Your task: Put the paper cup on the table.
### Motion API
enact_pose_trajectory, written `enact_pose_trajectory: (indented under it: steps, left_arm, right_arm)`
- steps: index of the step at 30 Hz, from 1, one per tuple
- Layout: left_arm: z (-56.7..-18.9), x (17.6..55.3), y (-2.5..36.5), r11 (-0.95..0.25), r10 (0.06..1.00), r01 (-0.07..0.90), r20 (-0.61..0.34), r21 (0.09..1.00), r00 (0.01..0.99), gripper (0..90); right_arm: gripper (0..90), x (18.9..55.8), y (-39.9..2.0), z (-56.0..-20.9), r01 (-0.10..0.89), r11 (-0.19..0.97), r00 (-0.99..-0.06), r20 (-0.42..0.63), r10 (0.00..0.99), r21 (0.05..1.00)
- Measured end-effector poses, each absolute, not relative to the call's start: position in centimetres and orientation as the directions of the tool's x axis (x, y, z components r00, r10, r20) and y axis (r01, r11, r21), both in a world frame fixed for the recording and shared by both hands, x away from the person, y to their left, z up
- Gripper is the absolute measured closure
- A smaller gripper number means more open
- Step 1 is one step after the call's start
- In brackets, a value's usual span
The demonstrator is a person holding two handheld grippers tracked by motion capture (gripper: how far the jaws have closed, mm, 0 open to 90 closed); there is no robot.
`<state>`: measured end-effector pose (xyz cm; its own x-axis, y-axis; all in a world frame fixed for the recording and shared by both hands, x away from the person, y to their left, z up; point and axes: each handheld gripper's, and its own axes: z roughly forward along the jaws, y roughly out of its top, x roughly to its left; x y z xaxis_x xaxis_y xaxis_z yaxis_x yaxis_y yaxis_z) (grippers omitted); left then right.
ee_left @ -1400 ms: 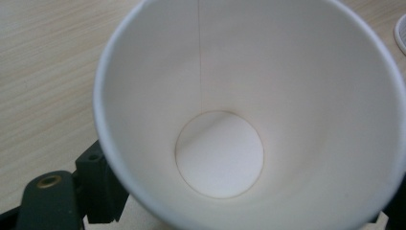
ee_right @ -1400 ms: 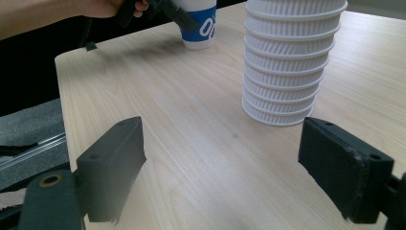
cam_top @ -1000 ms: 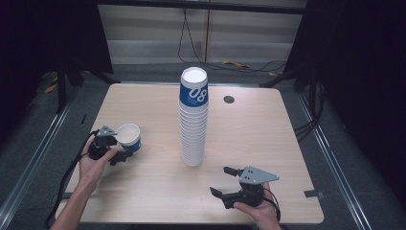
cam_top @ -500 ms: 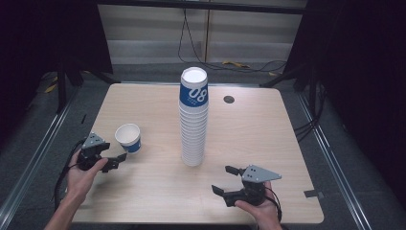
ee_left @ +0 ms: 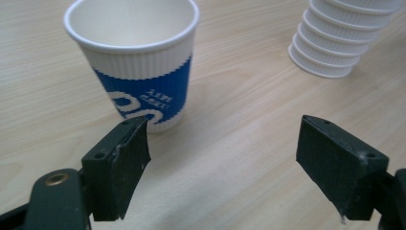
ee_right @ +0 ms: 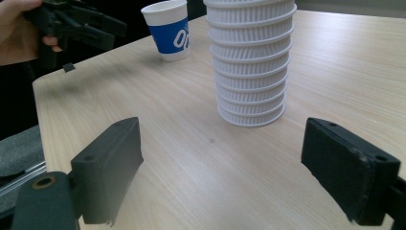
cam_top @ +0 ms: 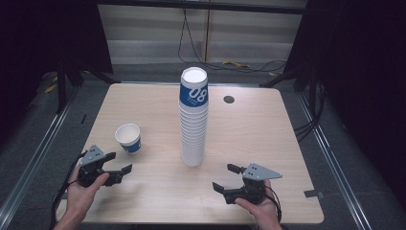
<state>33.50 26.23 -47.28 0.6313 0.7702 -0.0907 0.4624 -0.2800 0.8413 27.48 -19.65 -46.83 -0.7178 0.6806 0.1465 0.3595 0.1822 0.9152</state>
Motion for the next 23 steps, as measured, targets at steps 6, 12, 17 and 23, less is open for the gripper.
enact_pose_trajectory:
  steps: [6,12,17,23]
  left_arm:
    - [-47.0,31.7,24.1,-0.238,0.748,0.439,-0.124,0.867,0.652,18.3]
    - [-47.2,30.4,21.9,-0.243,0.709,0.435,-0.147,0.867,0.689,18.3]
    - [-48.4,29.7,20.3,-0.266,0.674,0.438,-0.160,0.859,0.721,18.0]
    - [-49.8,29.9,19.5,-0.289,0.600,0.442,-0.199,0.849,0.774,18.0]
  right_arm:
    - [13.7,27.4,-19.8,-46.8,0.356,0.186,-0.706,0.133,0.696,0.916]
    - [13.7,27.3,-19.9,-46.8,0.357,0.186,-0.699,0.130,0.704,0.915]
    - [13.6,27.3,-19.7,-47.1,0.359,0.192,-0.699,0.127,0.704,0.913]
    - [14.1,27.5,-19.5,-47.5,0.372,0.201,-0.690,0.125,0.713,0.906]
